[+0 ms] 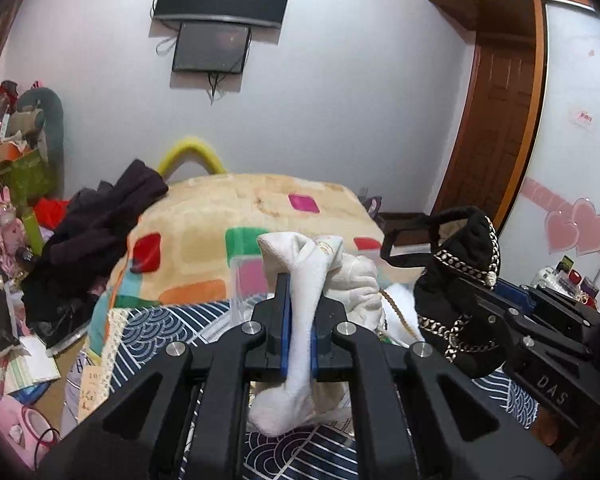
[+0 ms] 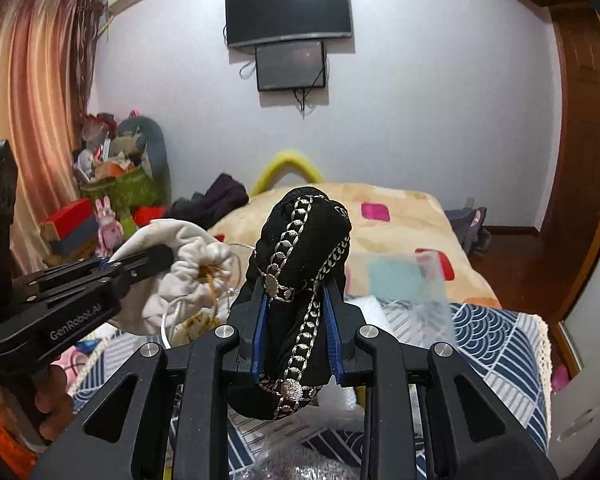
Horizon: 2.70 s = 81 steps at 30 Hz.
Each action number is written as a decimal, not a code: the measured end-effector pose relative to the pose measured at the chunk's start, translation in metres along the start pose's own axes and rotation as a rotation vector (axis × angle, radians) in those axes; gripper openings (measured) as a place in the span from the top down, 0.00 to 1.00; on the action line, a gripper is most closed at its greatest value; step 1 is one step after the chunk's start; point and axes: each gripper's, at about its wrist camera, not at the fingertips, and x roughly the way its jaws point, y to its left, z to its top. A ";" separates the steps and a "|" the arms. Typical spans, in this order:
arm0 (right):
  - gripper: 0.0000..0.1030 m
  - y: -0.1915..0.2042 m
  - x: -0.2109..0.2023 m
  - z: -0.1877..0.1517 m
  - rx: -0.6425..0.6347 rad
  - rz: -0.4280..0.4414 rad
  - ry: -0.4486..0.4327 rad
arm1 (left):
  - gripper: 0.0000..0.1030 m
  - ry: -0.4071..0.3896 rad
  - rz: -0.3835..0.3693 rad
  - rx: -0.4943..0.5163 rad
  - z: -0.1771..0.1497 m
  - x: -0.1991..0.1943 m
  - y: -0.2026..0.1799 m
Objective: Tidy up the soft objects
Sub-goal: 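Drop the white sock into the box with the left tool while the right drops the hat, then grasp the yellow felt ball with the left tool while the right grasps the silver mesh bag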
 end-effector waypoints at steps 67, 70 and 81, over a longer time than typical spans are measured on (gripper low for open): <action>0.07 -0.021 -0.010 -0.093 0.100 -0.040 0.258 | 0.01 0.276 0.016 0.029 -0.143 -0.034 -0.012; 0.08 -0.015 0.002 -0.100 0.082 -0.040 0.308 | 0.18 0.305 -0.004 0.035 -0.152 -0.029 -0.015; 0.68 -0.012 -0.014 -0.098 0.039 -0.007 0.274 | 0.57 0.284 -0.027 0.118 -0.159 -0.033 -0.032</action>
